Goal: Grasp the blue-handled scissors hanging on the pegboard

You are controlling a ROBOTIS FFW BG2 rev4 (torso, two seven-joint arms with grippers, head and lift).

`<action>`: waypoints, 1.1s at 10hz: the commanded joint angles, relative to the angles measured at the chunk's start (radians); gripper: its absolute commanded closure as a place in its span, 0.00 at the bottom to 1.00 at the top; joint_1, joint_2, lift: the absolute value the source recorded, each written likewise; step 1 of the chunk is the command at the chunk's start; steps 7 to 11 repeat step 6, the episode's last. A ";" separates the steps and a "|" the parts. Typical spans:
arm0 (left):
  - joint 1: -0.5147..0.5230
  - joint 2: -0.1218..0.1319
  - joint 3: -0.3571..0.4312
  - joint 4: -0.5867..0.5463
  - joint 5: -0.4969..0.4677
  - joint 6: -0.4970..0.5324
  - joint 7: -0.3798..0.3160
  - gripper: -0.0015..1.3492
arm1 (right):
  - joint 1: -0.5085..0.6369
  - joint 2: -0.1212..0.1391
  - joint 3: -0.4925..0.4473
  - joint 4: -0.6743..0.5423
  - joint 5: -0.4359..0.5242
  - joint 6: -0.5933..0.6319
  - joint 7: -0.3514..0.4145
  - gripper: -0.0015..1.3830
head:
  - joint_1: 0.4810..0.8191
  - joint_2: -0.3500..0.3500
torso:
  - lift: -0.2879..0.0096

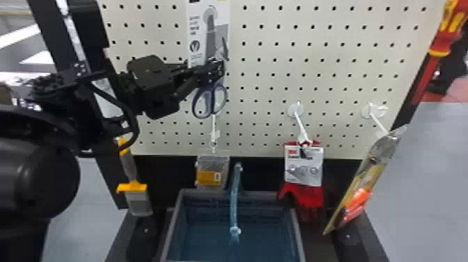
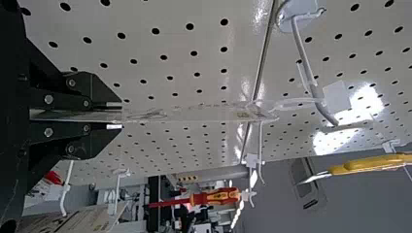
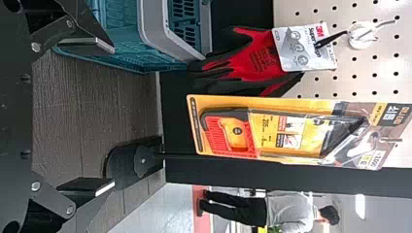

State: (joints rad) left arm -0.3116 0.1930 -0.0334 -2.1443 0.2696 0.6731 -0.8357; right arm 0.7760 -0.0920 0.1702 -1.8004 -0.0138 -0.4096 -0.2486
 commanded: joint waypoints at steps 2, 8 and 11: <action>-0.004 0.000 -0.005 0.003 -0.012 -0.015 -0.011 0.81 | 0.000 0.000 0.000 0.002 0.000 0.000 0.000 0.23 | 0.20 0.50 | 0.63; -0.004 0.000 -0.002 0.020 -0.004 -0.020 -0.011 0.82 | 0.000 0.001 0.000 0.005 -0.002 0.000 -0.001 0.23 | 0.20 0.50 | 0.63; -0.004 0.000 -0.002 0.020 -0.004 -0.020 -0.011 0.82 | 0.000 0.001 0.000 0.005 -0.002 0.000 -0.001 0.23 | 0.20 0.50 | 0.63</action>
